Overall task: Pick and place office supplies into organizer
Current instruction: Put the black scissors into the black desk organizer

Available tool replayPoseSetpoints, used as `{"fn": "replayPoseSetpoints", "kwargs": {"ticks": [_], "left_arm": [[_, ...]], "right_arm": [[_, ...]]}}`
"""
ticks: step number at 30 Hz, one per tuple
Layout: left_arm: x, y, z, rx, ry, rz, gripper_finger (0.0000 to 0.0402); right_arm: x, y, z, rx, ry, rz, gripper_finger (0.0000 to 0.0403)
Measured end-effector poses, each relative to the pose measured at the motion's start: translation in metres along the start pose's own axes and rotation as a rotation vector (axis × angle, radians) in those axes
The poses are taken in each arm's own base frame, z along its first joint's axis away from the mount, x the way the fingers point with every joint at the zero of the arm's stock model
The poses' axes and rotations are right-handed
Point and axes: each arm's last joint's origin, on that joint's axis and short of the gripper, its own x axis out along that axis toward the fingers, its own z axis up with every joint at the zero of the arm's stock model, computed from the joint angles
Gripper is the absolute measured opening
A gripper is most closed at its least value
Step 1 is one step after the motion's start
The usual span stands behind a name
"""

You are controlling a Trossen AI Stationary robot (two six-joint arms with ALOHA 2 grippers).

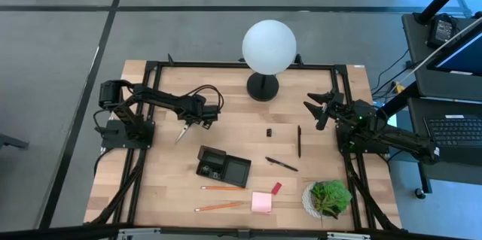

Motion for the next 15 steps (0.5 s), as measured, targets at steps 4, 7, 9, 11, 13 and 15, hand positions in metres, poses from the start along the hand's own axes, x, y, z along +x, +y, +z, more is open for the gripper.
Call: {"fn": "replayPoseSetpoints", "kwargs": {"ticks": [4, 7, 9, 11, 13, 15], "left_arm": [[-0.0002, 0.0001, 0.0001, 0.022, 0.003, -0.001, 0.0092], [-0.0003, 0.0002, 0.0000, 0.023, 0.006, -0.001, 0.0081], [-0.0003, 0.0003, 0.0000, 0.023, 0.005, 0.000, 0.0075], [-0.0004, 0.0003, 0.0000, 0.024, 0.006, 0.000, 0.0073], [-0.0004, 0.0002, 0.0000, 0.023, 0.005, 0.000, 0.0072], [-0.0004, 0.0002, 0.0002, 0.025, -0.001, 0.003, 0.0071]], "right_arm": [[0.0000, 0.0000, -0.0001, 0.001, 0.000, 0.000, 0.0236], [0.0000, 0.0000, -0.0001, 0.001, 0.000, 0.000, 0.0236], [0.0000, 0.0000, -0.0001, 0.001, 0.000, 0.000, 0.0236], [0.0000, 0.0000, -0.0001, 0.000, 0.000, 0.000, 0.0236], [0.0000, 0.0000, -0.0001, 0.000, 0.000, 0.000, 0.0236], [0.0000, 0.0000, -0.0001, -0.001, 0.000, 0.000, 0.0236]]}}
